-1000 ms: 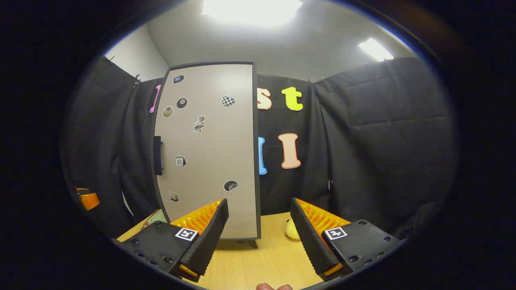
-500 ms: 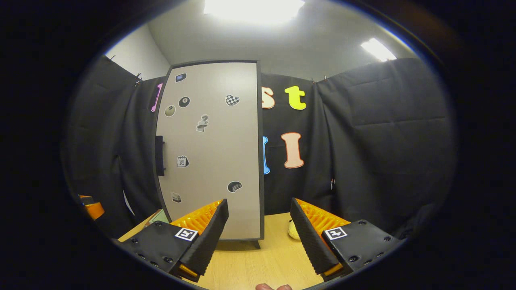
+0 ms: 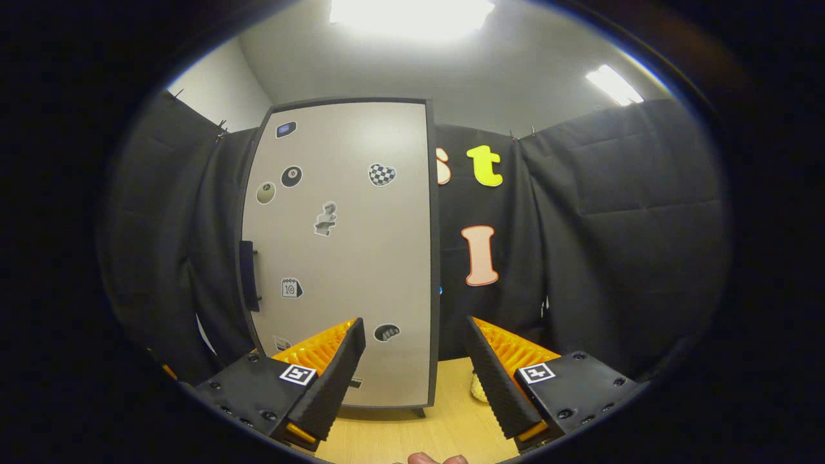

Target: Open the cabinet door with the right hand, grasp the bottle in the cabinet with the left hand and place it on the coaster, then close the cabinet door with the right hand.

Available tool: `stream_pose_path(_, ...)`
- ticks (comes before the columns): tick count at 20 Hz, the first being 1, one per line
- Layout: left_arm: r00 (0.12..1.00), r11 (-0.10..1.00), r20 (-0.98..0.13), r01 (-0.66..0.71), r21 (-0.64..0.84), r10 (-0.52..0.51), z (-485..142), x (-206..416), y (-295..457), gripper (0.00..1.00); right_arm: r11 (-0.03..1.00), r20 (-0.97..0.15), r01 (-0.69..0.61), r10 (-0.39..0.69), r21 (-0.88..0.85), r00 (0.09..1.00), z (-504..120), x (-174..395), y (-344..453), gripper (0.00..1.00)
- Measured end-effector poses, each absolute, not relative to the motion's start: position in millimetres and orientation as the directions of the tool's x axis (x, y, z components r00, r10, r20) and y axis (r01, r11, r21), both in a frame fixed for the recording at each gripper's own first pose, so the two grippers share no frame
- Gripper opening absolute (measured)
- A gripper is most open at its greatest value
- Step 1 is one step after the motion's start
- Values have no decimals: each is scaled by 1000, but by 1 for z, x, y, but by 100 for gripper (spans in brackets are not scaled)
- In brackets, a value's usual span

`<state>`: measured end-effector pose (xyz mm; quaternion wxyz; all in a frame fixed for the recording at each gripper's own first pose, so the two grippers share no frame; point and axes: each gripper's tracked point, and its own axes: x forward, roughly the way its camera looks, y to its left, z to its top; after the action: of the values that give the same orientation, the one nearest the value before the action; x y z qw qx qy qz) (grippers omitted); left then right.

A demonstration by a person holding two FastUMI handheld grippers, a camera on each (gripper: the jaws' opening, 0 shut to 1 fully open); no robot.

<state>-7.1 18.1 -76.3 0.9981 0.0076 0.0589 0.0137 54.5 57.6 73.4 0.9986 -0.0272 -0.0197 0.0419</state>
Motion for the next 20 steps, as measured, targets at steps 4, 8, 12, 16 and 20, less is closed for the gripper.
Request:
stream_pose_path(4, 989, 999, -139, -52, 15, 54, -88, -18, 23, 87, 984, 95, -162, 168, -68, 981, 111, 73, 99, 93)
stream_pose_path(8, 988, 997, -138, -75, 6, 75, -90, -29, 31, 85, 967, 112, -251, 255, -45, 961, 131, 83, 152, 98)
stream_pose_path(12, 983, 991, -124, -134, 25, 136, -88, -38, 52, 87, 947, 105, -314, 320, -69, 942, 137, 92, 200, 98)
stream_pose_path(16, 976, 984, -124, -180, 10, 180, -91, -47, 75, 87, 919, 92, -393, 393, -16, 915, 135, 96, 251, 98)
stream_pose_path(20, 956, 968, -150, -250, 29, 252, -100, -58, 113, 84, 916, 74, -400, 400, -25, 913, 126, 110, 283, 98)
